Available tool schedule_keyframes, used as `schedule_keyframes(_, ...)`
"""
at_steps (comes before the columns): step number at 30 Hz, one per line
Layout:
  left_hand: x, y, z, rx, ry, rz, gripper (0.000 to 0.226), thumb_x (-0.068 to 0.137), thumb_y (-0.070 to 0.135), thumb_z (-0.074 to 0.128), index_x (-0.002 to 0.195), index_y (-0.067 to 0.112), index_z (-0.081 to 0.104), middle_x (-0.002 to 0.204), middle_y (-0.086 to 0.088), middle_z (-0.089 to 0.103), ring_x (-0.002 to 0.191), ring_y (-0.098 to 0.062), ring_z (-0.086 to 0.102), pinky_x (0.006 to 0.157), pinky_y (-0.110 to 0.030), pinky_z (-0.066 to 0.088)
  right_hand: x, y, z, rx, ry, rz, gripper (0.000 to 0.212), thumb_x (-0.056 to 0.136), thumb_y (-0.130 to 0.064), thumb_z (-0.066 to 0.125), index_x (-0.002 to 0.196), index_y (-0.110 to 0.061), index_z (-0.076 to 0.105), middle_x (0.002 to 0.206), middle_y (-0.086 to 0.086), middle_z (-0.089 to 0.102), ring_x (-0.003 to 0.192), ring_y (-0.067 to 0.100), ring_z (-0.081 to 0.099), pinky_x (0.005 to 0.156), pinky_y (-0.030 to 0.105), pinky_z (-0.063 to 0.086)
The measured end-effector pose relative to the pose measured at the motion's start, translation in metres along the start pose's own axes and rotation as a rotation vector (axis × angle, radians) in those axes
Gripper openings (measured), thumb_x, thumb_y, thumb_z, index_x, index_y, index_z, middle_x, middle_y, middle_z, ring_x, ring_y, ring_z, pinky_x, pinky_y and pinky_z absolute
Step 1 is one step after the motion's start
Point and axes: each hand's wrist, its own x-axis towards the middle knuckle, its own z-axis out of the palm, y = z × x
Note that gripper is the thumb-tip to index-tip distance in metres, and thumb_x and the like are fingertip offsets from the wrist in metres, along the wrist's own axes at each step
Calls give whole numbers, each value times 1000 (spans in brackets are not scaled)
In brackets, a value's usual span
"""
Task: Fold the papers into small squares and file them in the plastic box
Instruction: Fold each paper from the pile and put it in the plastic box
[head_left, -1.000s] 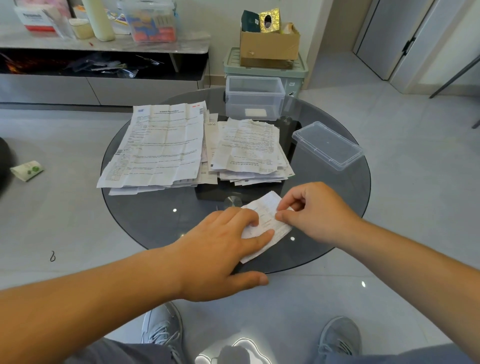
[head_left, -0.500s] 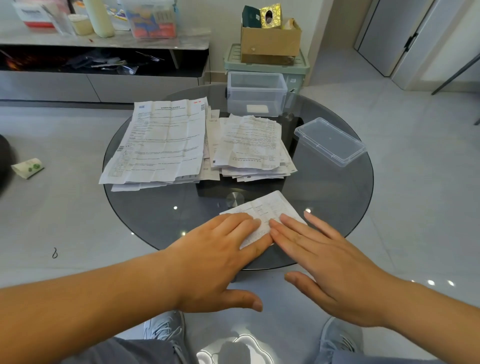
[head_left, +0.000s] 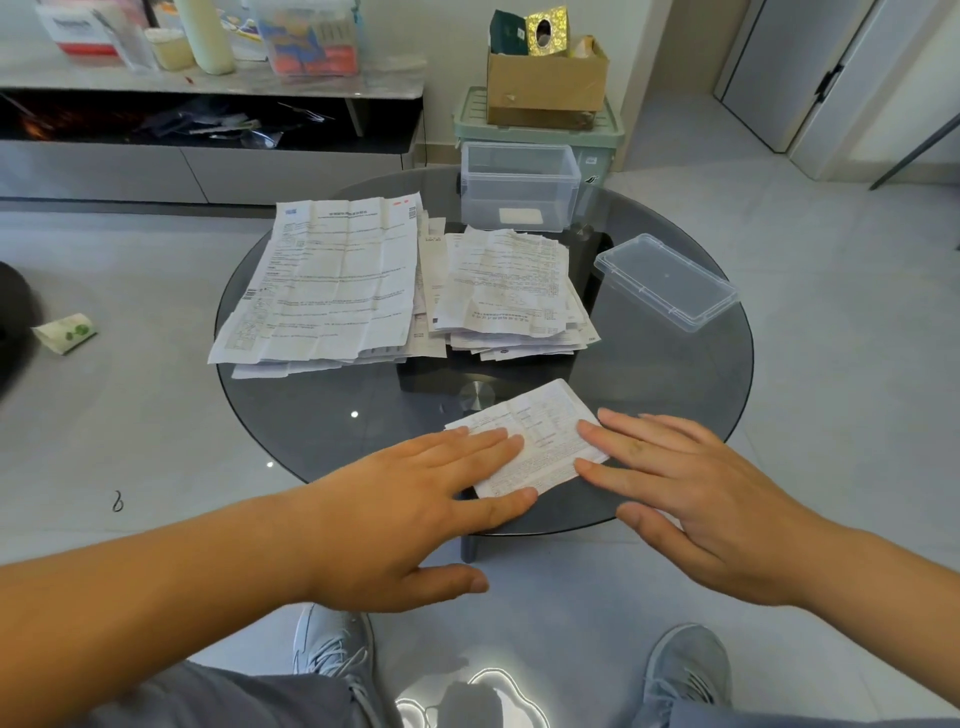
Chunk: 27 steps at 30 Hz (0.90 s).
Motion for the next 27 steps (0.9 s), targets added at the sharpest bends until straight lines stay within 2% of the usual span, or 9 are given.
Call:
schedule_keyframes(4, -5, -12, 2, -69, 29, 57, 55, 103, 56, 40, 153, 33, 39, 167, -6, 16, 155, -18, 8, 125, -36, 17, -1, 6, 3, 138, 92, 19, 50, 108, -42, 26, 137, -22, 61, 154, -7, 44, 148, 12, 32, 115, 34, 30)
schedule_keyframes(9, -6, -13, 2, -58, 45, 42, 56, 102, 60, 39, 154, 39, 35, 167, -3, 19, 155, -17, 11, 125, -36, 16, 1, 12, 1, 230, 150, 86, 47, 106, -39, 31, 126, -20, 69, 142, -9, 57, 139, 10, 45, 110, 38, 44)
schedule_keyframes(12, 2, -7, -3, -41, 73, 0, 58, 99, 65, 39, 152, 40, 37, 158, -3, 35, 147, -22, 28, 124, -38, 19, 13, 3, -7, 249, 239, 165, 42, 100, -43, 41, 111, -20, 74, 132, -6, 64, 126, 13, 53, 102, 43, 48)
schedule_keyframes(14, 14, -2, -7, -64, 100, -45, 65, 95, 70, 43, 150, 36, 41, 148, -2, 41, 136, -22, 38, 119, -38, 28, 24, -7, -13, 234, 304, 167, 39, 96, -45, 49, 108, -16, 72, 125, -4, 65, 116, 14, 55, 100, 34, 46)
schedule_keyframes(16, 28, 3, -11, -98, 111, -88, 77, 88, 75, 49, 150, 30, 40, 145, 0, 41, 129, -20, 41, 112, -38, 35, 34, -17, -16, 253, 266, 117, 42, 93, -49, 54, 115, -16, 68, 121, -6, 65, 111, 12, 55, 97, 26, 44)
schedule_keyframes(19, 44, 8, -14, -171, 84, -114, 90, 80, 76, 60, 151, 27, 37, 144, 4, 39, 125, -16, 40, 109, -31, 33, 39, -23, -12, 311, 106, 75, 50, 88, -61, 58, 126, -27, 59, 123, -15, 61, 113, 6, 53, 98, 28, 45)
schedule_keyframes(23, 49, 7, -16, -287, 100, -168, 87, 75, 68, 73, 146, 26, 45, 142, 7, 39, 126, -12, 35, 110, -24, 30, 36, -17, -14, 320, 24, 115, 63, 79, -76, 58, 126, -34, 55, 124, -18, 58, 116, 5, 51, 97, 35, 48)
schedule_keyframes(27, 46, 10, -15, -251, 121, -215, 81, 75, 72, 69, 141, 30, 48, 138, 9, 43, 124, -12, 39, 109, -30, 36, 31, -18, -10, 242, 30, 34, 69, 74, -77, 63, 124, -29, 61, 129, -13, 60, 119, 9, 52, 99, 35, 48)
